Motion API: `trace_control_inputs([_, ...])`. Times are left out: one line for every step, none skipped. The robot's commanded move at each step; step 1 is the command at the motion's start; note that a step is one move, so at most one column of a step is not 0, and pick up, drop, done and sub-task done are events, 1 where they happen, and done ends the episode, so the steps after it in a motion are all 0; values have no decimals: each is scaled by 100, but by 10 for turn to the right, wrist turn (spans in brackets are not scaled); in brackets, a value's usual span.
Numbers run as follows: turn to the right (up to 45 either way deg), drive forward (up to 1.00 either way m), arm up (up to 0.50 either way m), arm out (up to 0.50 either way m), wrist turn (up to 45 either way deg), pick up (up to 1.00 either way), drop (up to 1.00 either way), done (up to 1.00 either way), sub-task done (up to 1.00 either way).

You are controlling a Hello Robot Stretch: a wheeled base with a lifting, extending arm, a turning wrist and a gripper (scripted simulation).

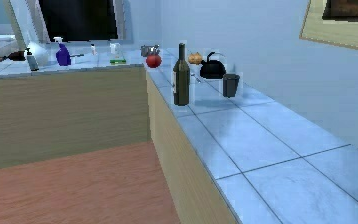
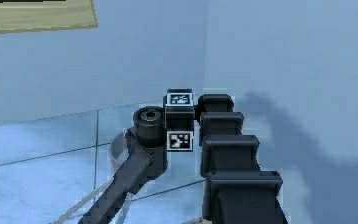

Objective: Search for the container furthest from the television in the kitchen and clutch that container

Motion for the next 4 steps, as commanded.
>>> trace_control_inputs([0,0,0,0,450,0,0,0,0])
trace_control_inputs([0,0,0,0,450,0,0,0,0])
trace_control_inputs([0,0,0,0,120,0,0,0,0])
trace_control_inputs([0,0,-16,0,0,0,0,0,0])
